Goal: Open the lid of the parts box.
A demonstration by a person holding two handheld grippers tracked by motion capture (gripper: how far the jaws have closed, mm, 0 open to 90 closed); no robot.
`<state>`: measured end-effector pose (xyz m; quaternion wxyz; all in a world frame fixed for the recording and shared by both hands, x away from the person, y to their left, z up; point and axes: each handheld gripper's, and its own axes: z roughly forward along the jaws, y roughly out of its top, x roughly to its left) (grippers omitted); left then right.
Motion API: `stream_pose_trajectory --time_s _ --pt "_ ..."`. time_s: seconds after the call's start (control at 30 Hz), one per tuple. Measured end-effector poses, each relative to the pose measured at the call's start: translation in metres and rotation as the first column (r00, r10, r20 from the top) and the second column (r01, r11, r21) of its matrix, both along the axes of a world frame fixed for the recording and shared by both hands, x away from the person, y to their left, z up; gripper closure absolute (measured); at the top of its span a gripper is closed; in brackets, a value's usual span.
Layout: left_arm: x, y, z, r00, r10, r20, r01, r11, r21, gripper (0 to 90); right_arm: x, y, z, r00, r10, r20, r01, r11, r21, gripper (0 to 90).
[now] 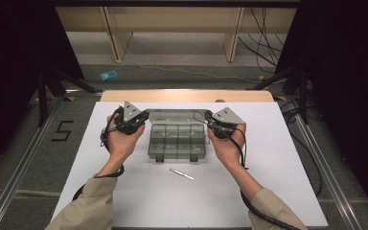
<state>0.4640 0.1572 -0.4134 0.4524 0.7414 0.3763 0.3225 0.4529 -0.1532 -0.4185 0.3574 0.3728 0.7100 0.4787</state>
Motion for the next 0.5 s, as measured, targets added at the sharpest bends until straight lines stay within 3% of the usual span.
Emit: stream_pose_trajectory --time_s 0.07,0.1,0.17,0.27,0.33,0.37,0.5 --pt "-0.0005 -0.0001 0.0002 0.9999 0.015 -0.007 -0.015 0.9999 -0.003 84.5 0.0014 -0.0004 0.0004 0.9999 -0.001 0.012 0.001 1.0000 -0.006 85.0" --pt "0.0011 -0.0008 0.0005 0.9998 0.012 -0.015 -0.012 0.9999 -0.010 84.5 0.0023 0.0008 0.0011 1.0000 -0.004 -0.007 0.004 1.0000 0.003 85.1" --pt "0.0018 -0.0006 0.0008 0.9998 0.012 -0.015 -0.012 0.9999 -0.009 84.5 0.0038 0.0000 0.0016 0.9999 -0.008 0.008 0.008 1.0000 -0.006 85.1" --pt "0.0042 -0.0005 0.0019 0.9997 0.010 -0.020 -0.010 0.9999 -0.009 84.5 0.0058 0.0005 0.0030 0.9998 0.001 -0.020 -0.001 1.0000 0.007 85.2" --pt "0.0046 -0.0007 0.0020 0.9997 0.011 -0.022 -0.011 0.9999 -0.012 84.6 0.0079 0.0004 0.0033 0.9999 -0.013 0.000 0.013 0.9999 0.000 85.1" --pt "0.0051 -0.0007 0.0023 0.9996 0.012 -0.024 -0.012 0.9999 -0.012 84.5 0.0079 0.0010 0.0035 0.9998 -0.007 -0.019 0.008 0.9999 0.010 85.2" --pt "0.0074 -0.0008 0.0023 0.9995 0.016 -0.027 -0.017 0.9996 -0.023 84.6 0.0099 0.0016 0.0041 0.9997 -0.016 -0.017 0.016 0.9998 0.013 85.2"
